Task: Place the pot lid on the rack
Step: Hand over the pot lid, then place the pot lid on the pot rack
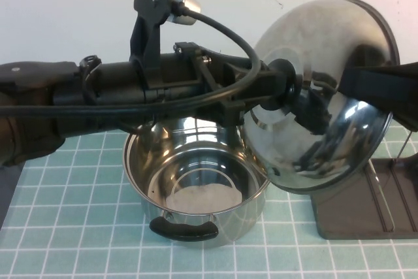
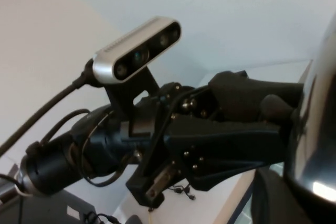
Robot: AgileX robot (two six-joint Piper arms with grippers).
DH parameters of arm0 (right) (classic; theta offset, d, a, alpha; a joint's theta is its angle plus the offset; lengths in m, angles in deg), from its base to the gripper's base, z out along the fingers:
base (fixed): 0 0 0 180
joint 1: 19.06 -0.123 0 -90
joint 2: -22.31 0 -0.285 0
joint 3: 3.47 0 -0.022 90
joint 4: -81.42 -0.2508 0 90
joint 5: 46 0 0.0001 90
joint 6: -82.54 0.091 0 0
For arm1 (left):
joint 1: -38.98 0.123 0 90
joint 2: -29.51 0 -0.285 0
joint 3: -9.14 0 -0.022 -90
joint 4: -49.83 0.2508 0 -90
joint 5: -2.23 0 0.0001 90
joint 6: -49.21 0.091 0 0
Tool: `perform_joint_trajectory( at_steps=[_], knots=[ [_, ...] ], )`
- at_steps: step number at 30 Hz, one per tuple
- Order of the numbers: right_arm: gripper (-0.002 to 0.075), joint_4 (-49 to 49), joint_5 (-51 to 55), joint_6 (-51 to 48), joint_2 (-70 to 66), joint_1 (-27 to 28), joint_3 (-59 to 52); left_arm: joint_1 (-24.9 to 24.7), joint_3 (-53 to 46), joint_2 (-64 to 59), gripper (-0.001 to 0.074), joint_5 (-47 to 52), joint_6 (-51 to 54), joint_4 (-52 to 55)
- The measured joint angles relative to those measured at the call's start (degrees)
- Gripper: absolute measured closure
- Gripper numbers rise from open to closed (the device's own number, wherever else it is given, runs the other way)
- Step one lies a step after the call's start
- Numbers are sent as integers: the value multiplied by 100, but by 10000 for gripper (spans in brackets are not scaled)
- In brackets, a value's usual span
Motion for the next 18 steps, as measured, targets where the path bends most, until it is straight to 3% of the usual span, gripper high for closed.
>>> perform_joint_trajectory(
  at_steps=[3,5,7,10,15,18],
  knots=[
    [610,0,33,-147,0,0,4,0,0,0,371,-11,123,14],
    [667,41,15,-303,0,-12,13,0,0,0,274,-35,204,14],
    [677,121,-151,-502,-12,-12,2,0,0,0,190,-48,286,14],
    [677,130,-301,-744,-12,-12,2,-20,0,51,128,-236,344,14],
    [677,130,-499,-1253,101,-12,2,-20,0,376,110,-904,390,136],
    [677,240,-685,-1441,377,-12,31,-20,0,719,175,-1441,316,733]
  ],
)
